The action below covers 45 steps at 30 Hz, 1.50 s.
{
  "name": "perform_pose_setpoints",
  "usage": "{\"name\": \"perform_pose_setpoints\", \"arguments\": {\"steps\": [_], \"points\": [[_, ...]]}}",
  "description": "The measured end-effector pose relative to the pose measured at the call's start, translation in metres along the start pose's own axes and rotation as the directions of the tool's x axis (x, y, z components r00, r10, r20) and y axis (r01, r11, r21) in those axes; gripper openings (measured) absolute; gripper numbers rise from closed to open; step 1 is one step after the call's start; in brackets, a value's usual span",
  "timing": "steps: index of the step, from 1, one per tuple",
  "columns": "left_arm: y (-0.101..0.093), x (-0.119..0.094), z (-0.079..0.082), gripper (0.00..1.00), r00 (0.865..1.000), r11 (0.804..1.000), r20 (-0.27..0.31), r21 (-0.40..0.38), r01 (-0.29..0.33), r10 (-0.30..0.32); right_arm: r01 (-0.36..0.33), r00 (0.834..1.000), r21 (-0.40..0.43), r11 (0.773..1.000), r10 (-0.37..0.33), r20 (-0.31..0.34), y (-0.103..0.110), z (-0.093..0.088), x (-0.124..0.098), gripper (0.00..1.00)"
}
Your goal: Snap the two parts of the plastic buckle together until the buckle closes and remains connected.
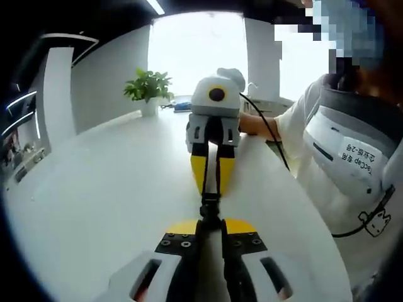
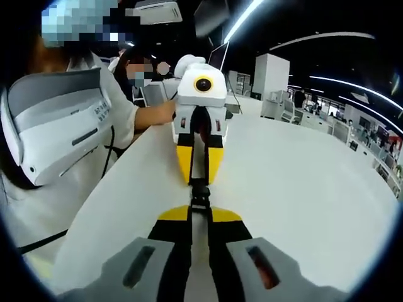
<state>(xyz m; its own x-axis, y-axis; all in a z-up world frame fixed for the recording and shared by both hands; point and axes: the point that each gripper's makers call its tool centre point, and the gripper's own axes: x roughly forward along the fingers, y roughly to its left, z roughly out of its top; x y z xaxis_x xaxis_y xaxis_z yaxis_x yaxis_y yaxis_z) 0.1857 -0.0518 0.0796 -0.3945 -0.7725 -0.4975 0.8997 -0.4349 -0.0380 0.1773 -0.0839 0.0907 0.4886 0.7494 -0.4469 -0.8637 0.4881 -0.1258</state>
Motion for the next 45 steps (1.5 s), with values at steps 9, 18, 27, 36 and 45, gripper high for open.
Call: {"name": "perform_pose_setpoints", "arguments": {"steps": [9, 18, 27, 36, 45], "points": [[-0.001, 0.000, 0.000, 0.09, 0.998, 0.998, 0.015, 0.025, 0.061, -0.062, -0.069, 0.997, -0.016, 0.997, 0.069, 0.016, 0.001, 0.001, 0.000, 0.07], [0.000, 0.001, 0.002, 0.09, 0.994, 0.993, -0.002, 0.031, 0.111, -0.111, -0.124, 0.992, -0.050, 0.991, 0.124, 0.009, 0.002, 0.000, 0.001, 0.06], [-0.005, 0.006, 0.003, 0.09, 0.986, 0.985, -0.024, 0.044, 0.165, -0.164, -0.160, 0.987, -0.027, 0.987, 0.160, 0.024, 0.002, -0.001, 0.000, 0.06], [-0.003, 0.006, 0.005, 0.10, 0.992, 0.991, 0.021, -0.038, 0.129, -0.128, -0.062, 0.997, 0.050, 0.997, 0.060, 0.037, -0.008, -0.004, 0.002, 0.09], [-0.004, 0.007, 0.003, 0.11, 0.997, 0.997, 0.019, 0.013, 0.080, -0.080, -0.018, 0.999, 0.017, 1.000, 0.017, 0.044, -0.009, -0.002, 0.005, 0.10]]}}
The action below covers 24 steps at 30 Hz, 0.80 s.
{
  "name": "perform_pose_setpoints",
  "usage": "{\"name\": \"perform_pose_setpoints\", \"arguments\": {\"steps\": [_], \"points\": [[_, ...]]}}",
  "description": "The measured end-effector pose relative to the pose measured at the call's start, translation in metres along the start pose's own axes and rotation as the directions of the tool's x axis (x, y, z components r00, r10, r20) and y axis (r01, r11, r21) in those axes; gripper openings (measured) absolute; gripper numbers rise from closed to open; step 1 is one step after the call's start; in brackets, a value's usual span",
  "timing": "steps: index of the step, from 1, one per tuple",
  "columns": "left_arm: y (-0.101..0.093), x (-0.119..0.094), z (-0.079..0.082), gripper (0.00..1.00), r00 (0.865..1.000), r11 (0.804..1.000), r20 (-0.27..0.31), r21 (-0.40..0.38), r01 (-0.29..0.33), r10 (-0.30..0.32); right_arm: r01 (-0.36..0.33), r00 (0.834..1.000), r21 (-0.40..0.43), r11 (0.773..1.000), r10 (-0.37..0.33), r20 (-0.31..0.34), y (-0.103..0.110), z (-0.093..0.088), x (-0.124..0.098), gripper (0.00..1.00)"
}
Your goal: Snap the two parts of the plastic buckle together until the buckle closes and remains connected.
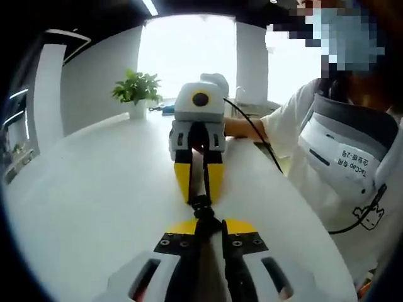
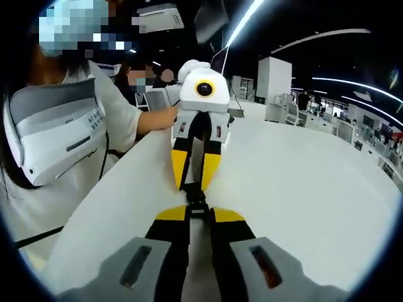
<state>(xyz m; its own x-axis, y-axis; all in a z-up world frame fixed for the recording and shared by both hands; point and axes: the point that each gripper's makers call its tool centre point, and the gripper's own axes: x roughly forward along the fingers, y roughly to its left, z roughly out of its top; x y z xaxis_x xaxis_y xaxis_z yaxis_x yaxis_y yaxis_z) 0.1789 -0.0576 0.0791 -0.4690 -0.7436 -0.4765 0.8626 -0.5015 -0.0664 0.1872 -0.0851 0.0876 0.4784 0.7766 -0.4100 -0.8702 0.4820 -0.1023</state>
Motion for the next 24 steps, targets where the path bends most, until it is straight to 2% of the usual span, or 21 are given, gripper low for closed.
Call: {"name": "perform_pose_setpoints", "arguments": {"steps": [2, 4, 8, 14, 16, 19, 22, 24], "points": [[0.004, 0.000, 0.000, 0.13, 0.999, 0.999, 0.004, 0.005, -0.041, 0.041, 0.017, 1.000, -0.011, 1.000, -0.017, 0.000, -0.001, 0.001, -0.001, 0.10], [0.010, -0.002, -0.001, 0.17, 0.996, 0.995, 0.010, -0.040, -0.092, 0.092, 0.033, 0.999, -0.013, 0.999, -0.033, 0.000, -0.002, 0.001, -0.002, 0.10], [0.015, -0.007, -0.003, 0.22, 0.990, 0.990, 0.004, -0.041, -0.139, 0.139, 0.091, 0.996, 0.009, 0.996, -0.091, -0.003, -0.010, 0.001, -0.005, 0.10], [0.024, -0.007, -0.001, 0.20, 0.981, 0.980, 0.009, -0.046, -0.192, 0.192, 0.129, 0.992, 0.039, 0.991, -0.129, 0.000, -0.013, 0.000, -0.006, 0.10], [0.027, -0.008, -0.001, 0.12, 0.979, 0.978, 0.009, -0.047, -0.205, 0.205, 0.139, 0.990, 0.038, 0.990, -0.139, -0.003, -0.013, 0.001, -0.005, 0.10], [0.029, -0.009, -0.002, 0.12, 0.979, 0.977, 0.003, -0.074, -0.202, 0.203, 0.150, 0.989, 0.014, 0.989, -0.150, -0.009, -0.013, 0.001, -0.005, 0.10], [0.028, -0.009, -0.002, 0.11, 0.980, 0.978, 0.003, -0.067, -0.196, 0.197, 0.146, 0.989, -0.010, 0.989, -0.146, -0.012, -0.011, 0.001, -0.006, 0.10], [0.025, -0.009, -0.002, 0.11, 0.985, 0.984, 0.002, -0.059, -0.169, 0.170, 0.126, 0.992, -0.032, 0.991, -0.127, -0.013, -0.008, 0.002, -0.006, 0.09]]}}
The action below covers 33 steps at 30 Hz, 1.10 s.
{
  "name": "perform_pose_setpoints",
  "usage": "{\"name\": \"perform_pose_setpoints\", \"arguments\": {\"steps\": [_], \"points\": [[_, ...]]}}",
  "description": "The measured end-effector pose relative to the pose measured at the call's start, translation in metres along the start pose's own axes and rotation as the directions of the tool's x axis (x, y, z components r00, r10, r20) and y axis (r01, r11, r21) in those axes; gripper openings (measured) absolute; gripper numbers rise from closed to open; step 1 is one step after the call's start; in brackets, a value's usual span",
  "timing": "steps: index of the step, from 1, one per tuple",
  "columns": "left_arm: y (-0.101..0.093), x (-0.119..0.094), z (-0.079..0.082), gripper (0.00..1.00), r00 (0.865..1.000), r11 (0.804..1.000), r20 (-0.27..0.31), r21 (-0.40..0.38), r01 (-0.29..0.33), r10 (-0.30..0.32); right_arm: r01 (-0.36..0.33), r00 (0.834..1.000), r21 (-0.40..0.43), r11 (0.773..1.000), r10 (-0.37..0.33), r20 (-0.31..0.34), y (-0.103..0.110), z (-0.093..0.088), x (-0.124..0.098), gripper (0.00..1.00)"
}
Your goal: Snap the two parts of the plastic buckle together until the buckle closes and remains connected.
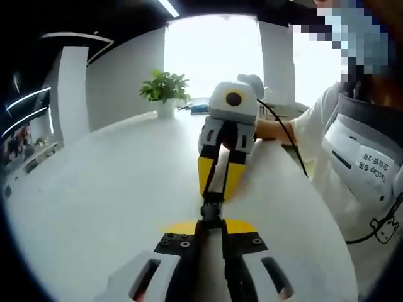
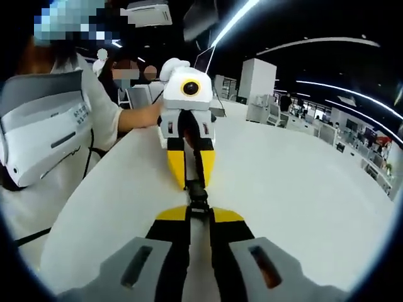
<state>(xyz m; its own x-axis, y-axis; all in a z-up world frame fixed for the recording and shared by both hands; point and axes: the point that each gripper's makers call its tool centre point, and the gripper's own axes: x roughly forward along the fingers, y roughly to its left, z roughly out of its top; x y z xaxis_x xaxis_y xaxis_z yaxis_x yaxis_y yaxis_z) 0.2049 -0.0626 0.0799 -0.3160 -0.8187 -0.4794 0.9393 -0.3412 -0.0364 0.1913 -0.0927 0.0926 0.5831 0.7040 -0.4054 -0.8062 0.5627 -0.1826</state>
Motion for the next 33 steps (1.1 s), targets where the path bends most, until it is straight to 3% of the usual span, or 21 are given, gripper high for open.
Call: {"name": "perform_pose_setpoints", "arguments": {"steps": [3, 10, 15, 26, 30, 31, 33], "points": [[-0.006, 0.000, 0.001, 0.11, 0.999, 0.998, 0.004, 0.055, 0.042, -0.043, -0.038, 0.999, -0.040, 0.998, 0.038, -0.001, 0.006, 0.001, -0.002, 0.09], [-0.017, 0.001, 0.000, 0.11, 0.995, 0.990, 0.007, 0.104, 0.096, -0.097, -0.104, 0.994, -0.079, 0.991, 0.106, 0.020, 0.016, 0.005, -0.003, 0.09], [-0.020, 0.004, -0.001, 0.10, 0.994, 0.992, 0.001, 0.067, 0.107, -0.108, -0.109, 0.994, -0.063, 0.992, 0.110, 0.016, 0.017, 0.005, -0.002, 0.09], [-0.023, 0.004, -0.002, 0.09, 0.993, 0.991, -0.039, 0.074, 0.115, -0.112, -0.142, 0.990, -0.096, 0.985, 0.141, -0.016, 0.023, 0.006, 0.000, 0.08], [-0.024, 0.005, -0.003, 0.08, 0.988, 0.986, -0.037, 0.065, 0.153, -0.151, -0.188, 0.982, -0.126, 0.974, 0.187, -0.021, 0.024, 0.006, 0.002, 0.07], [-0.025, 0.006, -0.002, 0.08, 0.984, 0.983, -0.037, 0.064, 0.174, -0.172, -0.228, 0.973, -0.128, 0.965, 0.229, -0.006, 0.028, 0.008, 0.004, 0.07], [-0.027, 0.006, -0.001, 0.08, 0.977, 0.975, -0.048, 0.068, 0.212, -0.209, -0.242, 0.970, -0.147, 0.959, 0.244, -0.007, 0.027, 0.006, 0.001, 0.07]]}}
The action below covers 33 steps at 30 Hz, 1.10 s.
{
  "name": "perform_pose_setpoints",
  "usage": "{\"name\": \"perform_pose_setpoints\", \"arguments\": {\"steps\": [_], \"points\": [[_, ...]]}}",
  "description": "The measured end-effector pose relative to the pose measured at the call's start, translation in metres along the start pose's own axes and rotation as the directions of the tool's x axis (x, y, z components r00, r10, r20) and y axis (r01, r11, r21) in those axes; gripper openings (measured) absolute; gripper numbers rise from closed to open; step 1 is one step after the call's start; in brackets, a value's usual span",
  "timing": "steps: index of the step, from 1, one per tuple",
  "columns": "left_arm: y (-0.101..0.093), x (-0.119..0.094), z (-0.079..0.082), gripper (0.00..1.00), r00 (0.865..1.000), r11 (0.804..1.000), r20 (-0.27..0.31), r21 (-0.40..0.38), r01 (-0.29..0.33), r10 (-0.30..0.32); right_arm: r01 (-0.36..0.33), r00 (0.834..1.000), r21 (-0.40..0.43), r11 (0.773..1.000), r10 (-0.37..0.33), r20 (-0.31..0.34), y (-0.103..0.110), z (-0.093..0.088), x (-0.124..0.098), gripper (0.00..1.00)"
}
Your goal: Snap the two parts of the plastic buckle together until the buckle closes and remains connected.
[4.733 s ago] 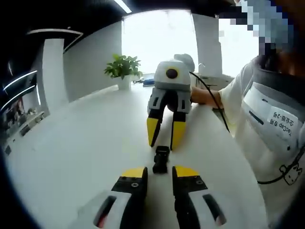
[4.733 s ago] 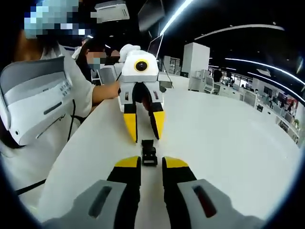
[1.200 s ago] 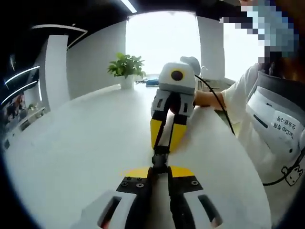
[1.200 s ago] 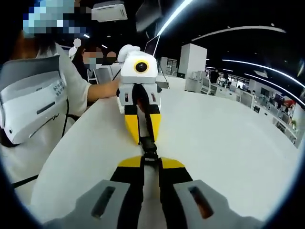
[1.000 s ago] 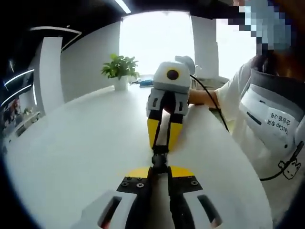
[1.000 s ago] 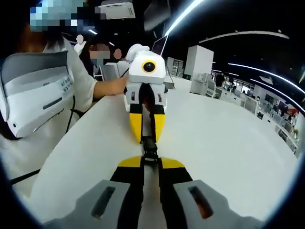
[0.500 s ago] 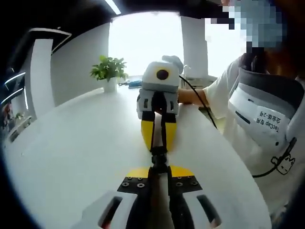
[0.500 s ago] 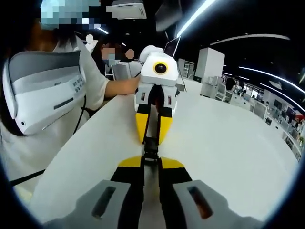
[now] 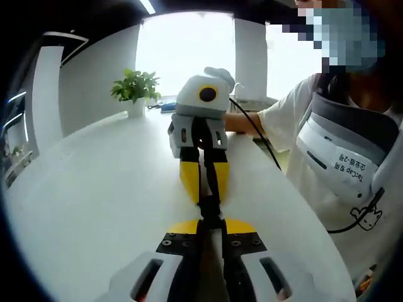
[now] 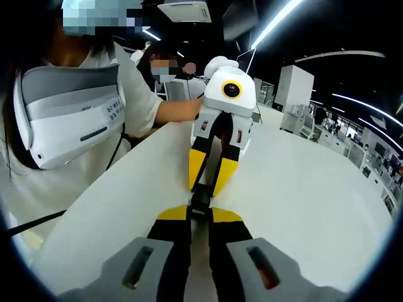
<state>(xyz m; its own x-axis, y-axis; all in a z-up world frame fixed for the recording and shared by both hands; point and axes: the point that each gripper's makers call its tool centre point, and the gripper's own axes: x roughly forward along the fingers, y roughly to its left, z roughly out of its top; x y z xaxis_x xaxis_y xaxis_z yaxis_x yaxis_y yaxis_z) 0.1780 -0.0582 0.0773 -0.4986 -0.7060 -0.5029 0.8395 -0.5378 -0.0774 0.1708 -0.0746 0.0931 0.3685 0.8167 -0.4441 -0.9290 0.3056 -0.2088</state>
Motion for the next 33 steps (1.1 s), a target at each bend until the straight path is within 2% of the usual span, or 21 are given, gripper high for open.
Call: {"name": "perform_pose_setpoints", "arguments": {"steps": [3, 4, 5, 6, 7, 8, 11, 12, 14, 15, 17, 21, 25, 27, 30, 33], "points": [[-0.002, 0.000, 0.001, 0.08, 1.000, 1.000, -0.003, 0.009, 0.019, -0.019, 0.001, 1.000, -0.026, 1.000, -0.002, -0.013, 0.002, 0.000, -0.005, 0.04], [-0.001, -0.001, 0.003, 0.08, 1.000, 1.000, 0.007, 0.007, 0.020, -0.020, 0.044, 0.999, -0.108, 0.993, -0.043, 0.007, -0.010, 0.005, -0.008, 0.00], [0.000, 0.000, 0.005, 0.09, 1.000, 1.000, 0.027, -0.003, 0.014, -0.013, 0.070, 0.997, 0.017, 0.997, -0.071, 0.042, -0.020, 0.007, -0.003, 0.00], [-0.005, 0.004, 0.008, 0.09, 0.999, 0.999, 0.028, -0.025, 0.043, -0.042, 0.009, 1.000, 0.049, 0.999, -0.008, -0.021, -0.010, -0.005, 0.008, 0.00], [-0.003, 0.001, 0.008, 0.09, 1.000, 1.000, 0.012, 0.011, 0.012, -0.012, 0.056, 0.998, 0.031, 0.998, -0.055, -0.023, -0.022, -0.007, 0.006, 0.00], [-0.004, 0.000, 0.009, 0.09, 1.000, 1.000, 0.013, 0.015, 0.020, -0.020, 0.080, 0.997, 0.065, 0.995, -0.078, -0.028, -0.021, -0.008, 0.004, 0.00], [-0.006, 0.006, 0.006, 0.10, 1.000, 1.000, 0.018, 0.024, -0.006, 0.005, 0.065, 0.997, 0.045, 0.997, -0.064, -0.034, -0.016, -0.009, -0.005, 0.00], [-0.005, 0.007, 0.004, 0.10, 1.000, 1.000, 0.019, 0.022, -0.011, 0.011, 0.094, 0.995, 0.054, 0.994, -0.093, -0.025, -0.017, -0.008, -0.008, 0.00], [-0.002, 0.007, 0.002, 0.10, 0.999, 1.000, 0.030, 0.007, -0.030, 0.029, 0.122, 0.992, 0.039, 0.992, -0.121, -0.035, -0.018, -0.011, -0.012, 0.08], [-0.001, 0.004, 0.003, 0.10, 0.999, 1.000, 0.030, 0.005, -0.031, 0.031, 0.147, 0.989, 0.078, 0.986, -0.147, -0.006, -0.022, -0.008, -0.015, 0.14], [0.002, 0.002, 0.002, 0.10, 0.999, 0.999, 0.031, -0.002, -0.043, 0.043, 0.139, 0.990, 0.115, 0.984, -0.140, 0.001, -0.027, -0.008, -0.024, 0.15], [0.006, -0.001, 0.003, 0.10, 0.998, 0.998, 0.036, -0.017, -0.059, 0.060, 0.187, 0.982, 0.110, 0.976, -0.188, 0.001, -0.036, -0.006, -0.040, 0.16], [0.006, 0.001, 0.003, 0.10, 0.997, 0.998, 0.038, -0.013, -0.068, 0.069, 0.170, 0.985, 0.140, 0.975, -0.173, 0.013, -0.032, -0.005, -0.048, 0.18], [0.007, 0.001, 0.004, 0.10, 0.996, 0.997, 0.044, -0.018, -0.071, 0.072, 0.176, 0.984, 0.141, 0.974, -0.175, -0.018, -0.028, -0.009, -0.048, 0.21], [0.008, 0.002, 0.004, 0.11, 0.995, 0.997, 0.055, -0.019, -0.078, 0.079, 0.211, 0.977, 0.167, 0.963, -0.211, -0.017, -0.026, -0.010, -0.056, 0.23], [0.011, 0.001, 0.005, 0.11, 0.994, 0.996, 0.063, -0.018, -0.086, 0.087, 0.290, 0.956, 0.211, 0.934, -0.292, -0.021, -0.031, -0.010, -0.063, 0.24]]}}
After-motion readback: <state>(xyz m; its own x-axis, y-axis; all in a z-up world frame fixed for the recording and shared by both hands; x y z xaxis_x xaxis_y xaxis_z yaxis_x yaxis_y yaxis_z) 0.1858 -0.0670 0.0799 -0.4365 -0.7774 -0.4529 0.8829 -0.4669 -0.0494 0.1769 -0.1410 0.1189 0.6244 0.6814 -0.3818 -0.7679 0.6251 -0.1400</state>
